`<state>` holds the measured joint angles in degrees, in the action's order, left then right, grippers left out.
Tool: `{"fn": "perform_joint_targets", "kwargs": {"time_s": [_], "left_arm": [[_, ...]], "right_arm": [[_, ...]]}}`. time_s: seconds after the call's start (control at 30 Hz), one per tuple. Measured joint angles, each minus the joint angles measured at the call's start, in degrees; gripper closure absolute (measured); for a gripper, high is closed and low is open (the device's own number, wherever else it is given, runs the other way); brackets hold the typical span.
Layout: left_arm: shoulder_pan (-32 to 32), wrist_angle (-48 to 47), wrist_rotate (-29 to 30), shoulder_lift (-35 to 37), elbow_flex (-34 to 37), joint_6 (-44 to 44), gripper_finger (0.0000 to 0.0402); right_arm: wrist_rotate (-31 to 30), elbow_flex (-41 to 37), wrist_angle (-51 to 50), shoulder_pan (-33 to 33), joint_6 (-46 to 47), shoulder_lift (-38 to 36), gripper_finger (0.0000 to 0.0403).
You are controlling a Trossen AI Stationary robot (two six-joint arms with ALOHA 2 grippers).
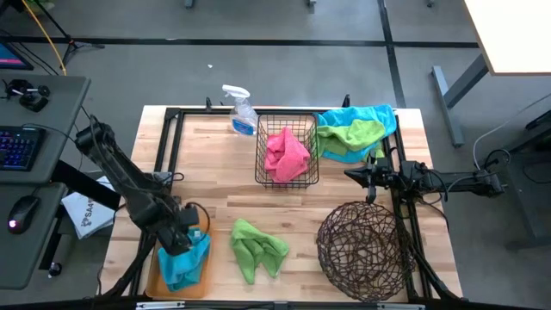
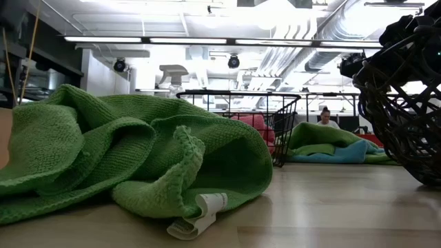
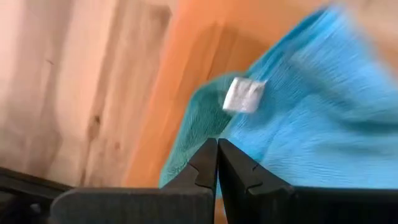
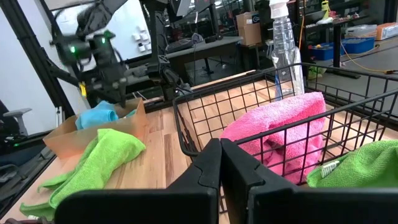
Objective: Sort microfiber towel by color & place in baskets
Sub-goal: Put the green towel into the black woven basket
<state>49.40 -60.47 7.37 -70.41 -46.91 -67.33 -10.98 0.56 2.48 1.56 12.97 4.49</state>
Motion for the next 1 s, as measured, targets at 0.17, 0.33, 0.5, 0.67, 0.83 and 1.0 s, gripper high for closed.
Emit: {"fn": "perform_joint_targets", "kwargs": {"time_s": [0.17,0.33,0.5,0.67,0.83,1.0], "left_arm": [[-2.0,-2.5,4.2,6.1,-3.8,0.8,0.0401],[-5.2,-1.3,11.7,9.8,-6.4,1.6,0.0401],[-9.2,7.6,18.0,11.0,-7.6,8.2,0.0398],[-15.7,20.6,20.2,11.0,-7.5,22.7,0.0385],[-23.7,33.0,20.2,11.0,-7.2,36.4,0.0367],[-32.9,44.0,14.0,11.0,-7.2,44.4,0.0343]], "right_arm": [[0.0,0.0,0.0,0.0,0.0,0.0,0.0402],[0.0,0.0,0.0,0.0,0.0,0.0,0.0402],[0.0,0.0,0.0,0.0,0.0,0.0,0.0402],[0.0,0.0,0.0,0.0,0.0,0.0,0.0402],[0.0,0.0,0.0,0.0,0.0,0.0,0.0402],[0.0,0.0,0.0,0.0,0.0,0.0,0.0402]]}}
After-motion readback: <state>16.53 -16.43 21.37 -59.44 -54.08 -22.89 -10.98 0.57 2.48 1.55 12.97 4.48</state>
